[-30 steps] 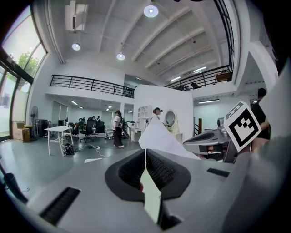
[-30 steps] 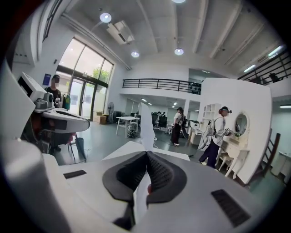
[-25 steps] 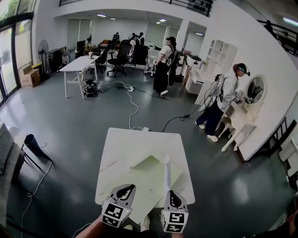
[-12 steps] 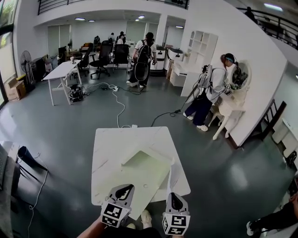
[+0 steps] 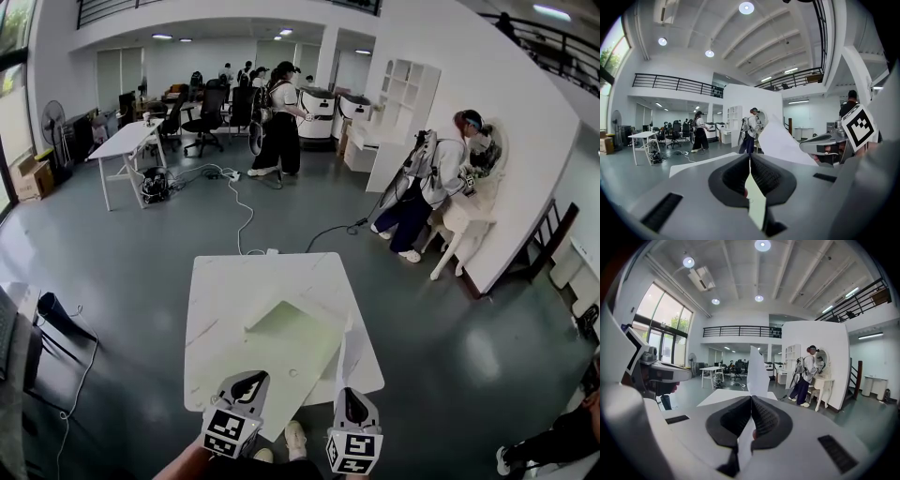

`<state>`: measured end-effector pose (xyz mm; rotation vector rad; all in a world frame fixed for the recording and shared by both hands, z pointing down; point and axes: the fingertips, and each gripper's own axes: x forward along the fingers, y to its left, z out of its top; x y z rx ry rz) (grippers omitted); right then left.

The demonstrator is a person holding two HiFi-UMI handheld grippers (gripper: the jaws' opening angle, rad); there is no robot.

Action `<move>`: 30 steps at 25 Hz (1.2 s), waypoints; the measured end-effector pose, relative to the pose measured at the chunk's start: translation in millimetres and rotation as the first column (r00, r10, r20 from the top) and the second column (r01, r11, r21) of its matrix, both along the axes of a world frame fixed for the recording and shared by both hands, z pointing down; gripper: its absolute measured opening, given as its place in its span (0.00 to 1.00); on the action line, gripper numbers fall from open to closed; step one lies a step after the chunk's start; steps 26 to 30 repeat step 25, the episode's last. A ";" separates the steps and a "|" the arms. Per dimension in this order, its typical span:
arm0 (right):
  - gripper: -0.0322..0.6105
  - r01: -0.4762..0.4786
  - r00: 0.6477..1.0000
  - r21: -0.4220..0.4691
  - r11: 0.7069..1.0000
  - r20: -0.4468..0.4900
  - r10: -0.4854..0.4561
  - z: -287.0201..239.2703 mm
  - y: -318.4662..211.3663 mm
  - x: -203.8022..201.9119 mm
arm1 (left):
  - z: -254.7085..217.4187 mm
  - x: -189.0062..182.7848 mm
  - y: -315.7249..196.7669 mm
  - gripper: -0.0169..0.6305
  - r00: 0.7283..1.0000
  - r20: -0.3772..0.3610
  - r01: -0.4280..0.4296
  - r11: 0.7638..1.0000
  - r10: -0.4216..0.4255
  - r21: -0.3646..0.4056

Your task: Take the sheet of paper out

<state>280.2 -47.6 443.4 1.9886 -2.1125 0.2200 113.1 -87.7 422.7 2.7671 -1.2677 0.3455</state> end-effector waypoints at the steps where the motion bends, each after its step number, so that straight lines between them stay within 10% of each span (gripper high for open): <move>1: 0.08 0.000 1.000 0.001 1.000 0.001 0.000 1.1 -0.6 -0.1 | 1.0 -0.2 -0.7 0.07 1.000 0.001 0.001 1.000 -0.001 0.000; 30: 0.08 0.013 1.000 0.003 1.000 0.002 -0.013 -4.3 -17.8 -18.7 | 3.3 -19.9 -14.9 0.07 1.000 0.002 0.019 1.000 -0.019 -0.016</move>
